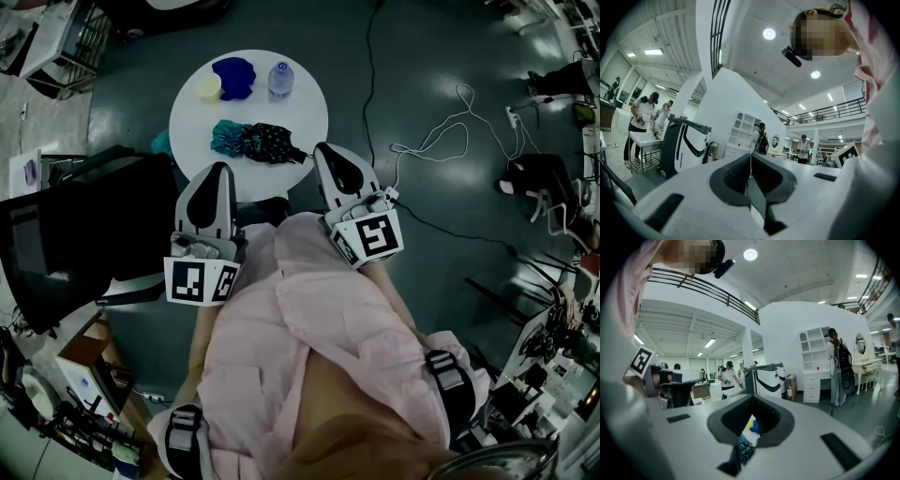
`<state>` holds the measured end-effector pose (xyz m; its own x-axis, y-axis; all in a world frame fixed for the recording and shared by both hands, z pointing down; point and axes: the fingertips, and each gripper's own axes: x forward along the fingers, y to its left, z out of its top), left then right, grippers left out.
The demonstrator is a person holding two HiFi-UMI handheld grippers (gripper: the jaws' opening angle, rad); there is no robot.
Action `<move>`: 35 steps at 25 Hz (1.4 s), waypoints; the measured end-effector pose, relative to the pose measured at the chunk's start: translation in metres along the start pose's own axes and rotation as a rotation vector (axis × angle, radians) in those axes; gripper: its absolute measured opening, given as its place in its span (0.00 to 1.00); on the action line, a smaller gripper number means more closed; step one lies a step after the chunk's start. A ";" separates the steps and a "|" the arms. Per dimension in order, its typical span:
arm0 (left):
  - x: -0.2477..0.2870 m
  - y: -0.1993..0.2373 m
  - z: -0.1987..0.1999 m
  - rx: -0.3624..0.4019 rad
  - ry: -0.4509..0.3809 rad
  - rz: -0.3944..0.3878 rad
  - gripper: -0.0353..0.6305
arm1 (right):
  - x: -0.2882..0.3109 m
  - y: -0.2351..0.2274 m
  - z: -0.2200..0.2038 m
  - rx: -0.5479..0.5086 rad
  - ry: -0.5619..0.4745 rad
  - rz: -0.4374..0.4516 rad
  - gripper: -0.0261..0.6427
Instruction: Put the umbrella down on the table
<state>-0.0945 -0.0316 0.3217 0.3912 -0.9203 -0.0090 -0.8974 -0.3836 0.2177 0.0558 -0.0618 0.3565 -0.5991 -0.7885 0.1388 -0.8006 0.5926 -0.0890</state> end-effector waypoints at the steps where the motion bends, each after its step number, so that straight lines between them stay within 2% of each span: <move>1: 0.000 0.000 0.000 0.001 0.000 -0.001 0.09 | 0.000 0.000 0.000 0.000 0.001 0.000 0.08; 35: -0.001 0.003 0.001 -0.008 -0.007 0.001 0.09 | 0.001 0.000 -0.001 -0.008 0.007 -0.007 0.08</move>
<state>-0.0973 -0.0319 0.3218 0.3890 -0.9211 -0.0156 -0.8962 -0.3823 0.2253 0.0553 -0.0620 0.3573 -0.5934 -0.7916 0.1460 -0.8046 0.5883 -0.0804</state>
